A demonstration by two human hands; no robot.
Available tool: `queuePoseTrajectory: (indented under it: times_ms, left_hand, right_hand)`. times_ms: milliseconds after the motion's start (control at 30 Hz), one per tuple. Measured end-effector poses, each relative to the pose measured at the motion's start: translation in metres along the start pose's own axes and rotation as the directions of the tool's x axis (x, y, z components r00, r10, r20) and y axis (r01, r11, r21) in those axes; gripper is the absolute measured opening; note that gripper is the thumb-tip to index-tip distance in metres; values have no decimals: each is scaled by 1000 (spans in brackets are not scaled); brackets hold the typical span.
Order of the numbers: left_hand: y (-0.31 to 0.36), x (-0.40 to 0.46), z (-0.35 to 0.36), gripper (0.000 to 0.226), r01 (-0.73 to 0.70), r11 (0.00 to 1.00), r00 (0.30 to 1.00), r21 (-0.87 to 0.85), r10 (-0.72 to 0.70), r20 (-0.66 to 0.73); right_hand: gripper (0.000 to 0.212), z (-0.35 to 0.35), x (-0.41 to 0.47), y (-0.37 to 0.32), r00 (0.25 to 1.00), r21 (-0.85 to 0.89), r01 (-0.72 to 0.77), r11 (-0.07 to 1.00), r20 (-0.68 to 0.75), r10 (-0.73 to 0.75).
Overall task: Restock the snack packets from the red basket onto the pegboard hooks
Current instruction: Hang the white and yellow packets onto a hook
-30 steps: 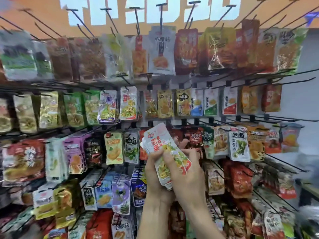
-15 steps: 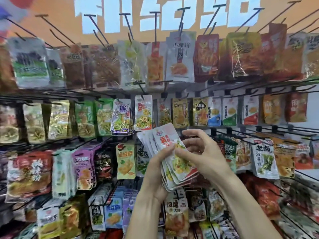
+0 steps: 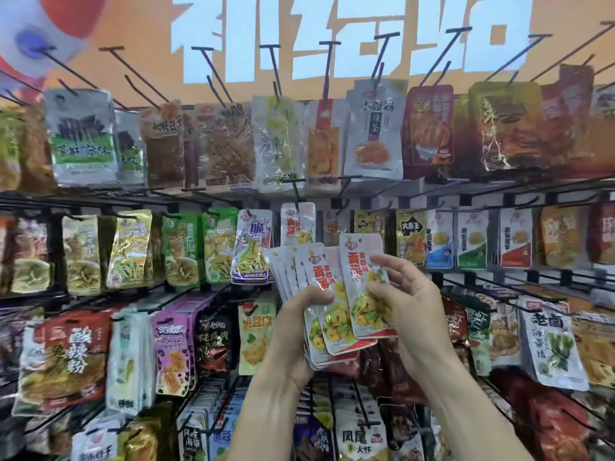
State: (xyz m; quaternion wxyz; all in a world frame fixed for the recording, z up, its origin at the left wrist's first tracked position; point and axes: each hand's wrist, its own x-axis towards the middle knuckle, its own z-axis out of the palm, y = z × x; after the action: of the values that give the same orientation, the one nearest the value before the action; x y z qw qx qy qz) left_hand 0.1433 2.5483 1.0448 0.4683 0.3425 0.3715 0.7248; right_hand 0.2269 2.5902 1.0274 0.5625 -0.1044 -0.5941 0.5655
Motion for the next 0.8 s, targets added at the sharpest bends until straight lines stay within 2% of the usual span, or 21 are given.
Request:
queuePoseTrajectory:
  times_ms: [33,67,133,233,333,467,567,700,800]
  left_hand:
    - [15,-27,-35,28,13,995,1000,95,-12,-3]
    - [27,-52,-44,24,-94,996,990,-1,94,109]
    - [40,-54,-62,33,-120,992,992,46,121,-30]
    - [41,-47,-61,50,-105,992,990,64,110,-87]
    - [54,-43,-73,41,-99,995,990,-4,98,-103]
    - [62,-42,-75,48,-99,993,987,70,107,-122]
    - [67,-39,-81,48,-93,994,987,66,100,-123]
    - [70,-39,-87,32,-88,994,992,64,93,-90]
    - [72,-41,-87,44,-81,996,992,43,85,-91]
  right_hand:
    - [40,2,8,-1,1000,-4,-3,1000,1,3]
    - [42,3,17,-3,1000,-13,-1,1000,10,1]
    - [48,8,36,-7,999,-39,11,999,45,-9]
    - [53,19,61,-11,992,-122,98,988,87,-88]
    - [46,27,82,-14,983,-192,182,964,52,-175]
    - [33,37,101,-16,973,-248,220,943,-9,-229]
    - [33,40,106,-18,969,-279,229,933,-21,-244]
    - [36,35,99,-21,972,-301,199,933,-61,-227]
    - [39,29,95,-18,978,-310,175,934,-54,-201]
